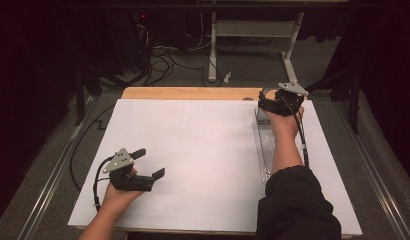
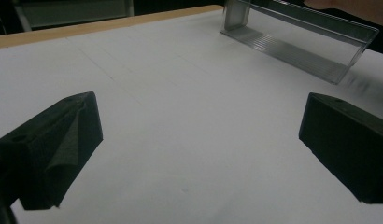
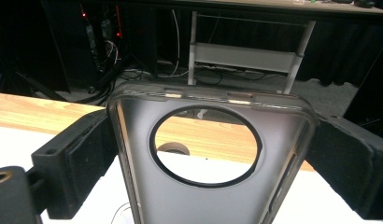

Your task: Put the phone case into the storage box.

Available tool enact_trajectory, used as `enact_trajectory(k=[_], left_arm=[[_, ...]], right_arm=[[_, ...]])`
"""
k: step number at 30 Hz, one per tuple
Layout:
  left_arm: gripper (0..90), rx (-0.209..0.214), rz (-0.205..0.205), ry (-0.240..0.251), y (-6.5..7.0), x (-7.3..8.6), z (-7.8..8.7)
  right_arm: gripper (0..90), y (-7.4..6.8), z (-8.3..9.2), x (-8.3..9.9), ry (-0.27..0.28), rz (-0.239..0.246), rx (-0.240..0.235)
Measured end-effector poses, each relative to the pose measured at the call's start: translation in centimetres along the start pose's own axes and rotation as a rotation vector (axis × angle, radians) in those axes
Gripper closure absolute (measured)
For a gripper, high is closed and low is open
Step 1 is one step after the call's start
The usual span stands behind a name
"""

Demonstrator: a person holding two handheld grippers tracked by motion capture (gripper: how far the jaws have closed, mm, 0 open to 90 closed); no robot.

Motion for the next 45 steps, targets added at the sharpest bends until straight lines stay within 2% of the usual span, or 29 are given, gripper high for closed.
enact_trajectory(k=[3,12,30,45], left_arm=[[0.7,0.000,0.000,0.000,0.0,0.0,0.0],[0.7,0.000,0.003,0.002,0.0,0.0,0.0],[0.7,-0.002,0.005,-0.001,0.0,0.0,-0.1],[0.7,-0.011,0.006,-0.016,-0.1,0.2,-0.4]], right_arm=[[0.4,-0.1,0.0,0.1,-0.005,-0.004,-0.007],[0.2,-0.1,0.2,0.0,-0.007,0.006,-0.009],[0.1,-0.2,0.8,0.4,-0.016,-0.006,-0.014],[0.1,-0.5,2.3,0.5,-0.018,0.002,-0.021]])
Point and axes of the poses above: each handheld gripper's, and its own axes: z roughly backward along the jaws, x roughly out of its underside, y roughly to its right, the point moved 10 cm from there along -z, roughly forward along the jaws, and after that the axes turned 15 degrees about z, right-handed, at the moved point
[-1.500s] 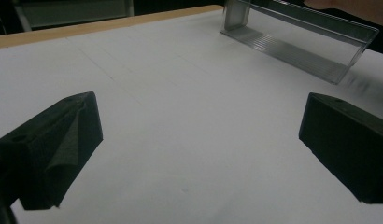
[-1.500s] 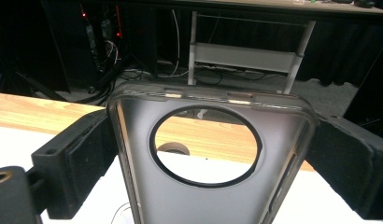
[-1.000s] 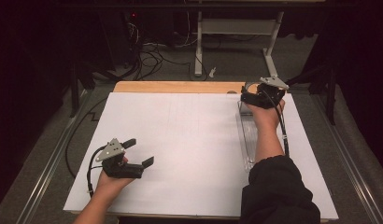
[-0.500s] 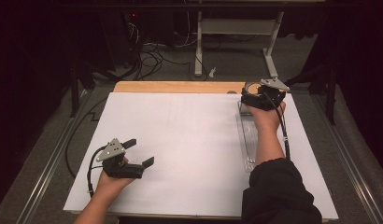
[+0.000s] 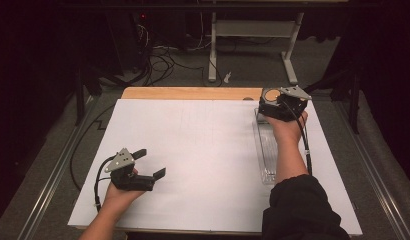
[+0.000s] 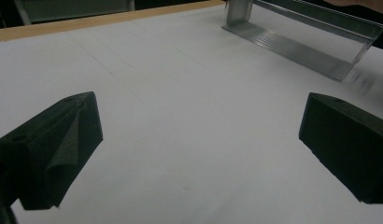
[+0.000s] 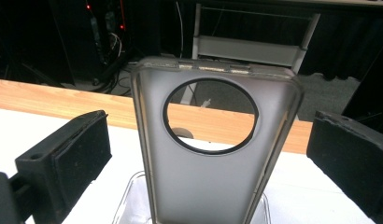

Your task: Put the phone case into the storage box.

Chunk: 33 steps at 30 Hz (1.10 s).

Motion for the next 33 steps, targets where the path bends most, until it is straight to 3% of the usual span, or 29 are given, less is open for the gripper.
enact_trajectory(k=[12,33], left_arm=[[0.7,-0.007,0.002,-0.016,-0.1,0.1,-0.4],[0.7,-0.017,0.007,-0.016,-0.4,-0.1,-0.1]], right_arm=[[0.2,-0.5,2.5,0.6,0.002,-0.007,-0.031],[0.2,-1.6,8.4,-0.6,0.064,0.005,-0.084]])
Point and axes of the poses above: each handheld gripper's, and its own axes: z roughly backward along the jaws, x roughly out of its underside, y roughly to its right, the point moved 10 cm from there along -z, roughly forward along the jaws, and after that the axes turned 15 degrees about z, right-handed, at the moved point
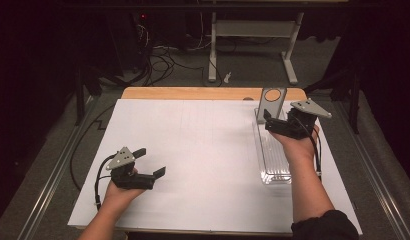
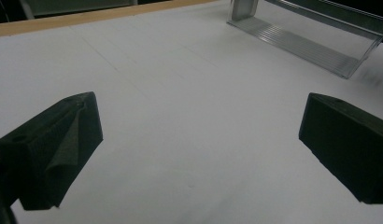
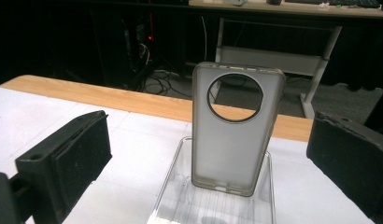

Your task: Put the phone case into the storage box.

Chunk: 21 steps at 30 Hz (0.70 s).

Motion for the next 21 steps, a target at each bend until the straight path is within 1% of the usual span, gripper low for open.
enact_trajectory(k=[6,8,11,17,21], left_arm=[[0.7,-0.005,-0.004,-0.002,0.0,0.0,0.0],[0.7,-0.007,-0.005,-0.002,0.0,0.0,0.0],[0.7,-0.008,-0.007,-0.004,0.0,0.0,0.0],[0.7,-0.006,-0.013,-0.006,0.1,0.1,0.0],[0.7,-0.007,-0.014,-0.004,0.2,0.1,0.1]], right_arm=[[0.2,-0.5,1.9,0.2,0.019,0.003,-0.021],[0.2,-0.5,2.5,0.5,0.020,0.008,-0.025],[0.2,-0.4,3.3,0.8,0.030,-0.001,-0.037],[0.2,-0.3,5.3,1.7,0.045,0.005,-0.055],[0.2,-0.5,6.5,2.7,0.055,0.014,-0.076]])
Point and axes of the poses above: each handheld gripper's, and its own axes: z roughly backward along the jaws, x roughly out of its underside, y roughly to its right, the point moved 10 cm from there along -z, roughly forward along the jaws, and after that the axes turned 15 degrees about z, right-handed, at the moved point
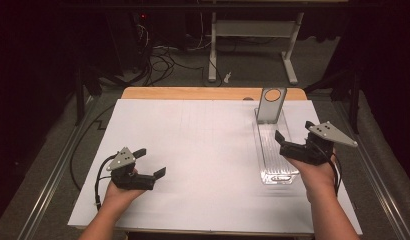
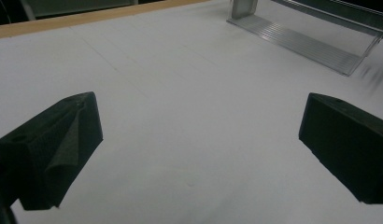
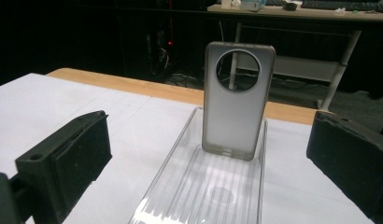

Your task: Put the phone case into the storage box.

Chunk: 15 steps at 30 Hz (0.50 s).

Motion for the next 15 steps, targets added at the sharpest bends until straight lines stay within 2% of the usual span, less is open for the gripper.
enact_trajectory(k=[5,11,15], left_arm=[[0.7,0.001,-0.001,0.002,0.1,0.0,0.1],[0.7,0.002,-0.003,0.008,0.1,-0.1,0.2],[0.7,-0.001,-0.005,0.007,0.1,-0.1,0.2]], right_arm=[[0.2,-0.5,1.6,1.5,0.011,0.020,-0.015],[0.2,-1.1,3.3,4.2,0.012,0.026,-0.024],[0.2,-1.6,4.5,5.7,0.020,0.047,-0.024]])
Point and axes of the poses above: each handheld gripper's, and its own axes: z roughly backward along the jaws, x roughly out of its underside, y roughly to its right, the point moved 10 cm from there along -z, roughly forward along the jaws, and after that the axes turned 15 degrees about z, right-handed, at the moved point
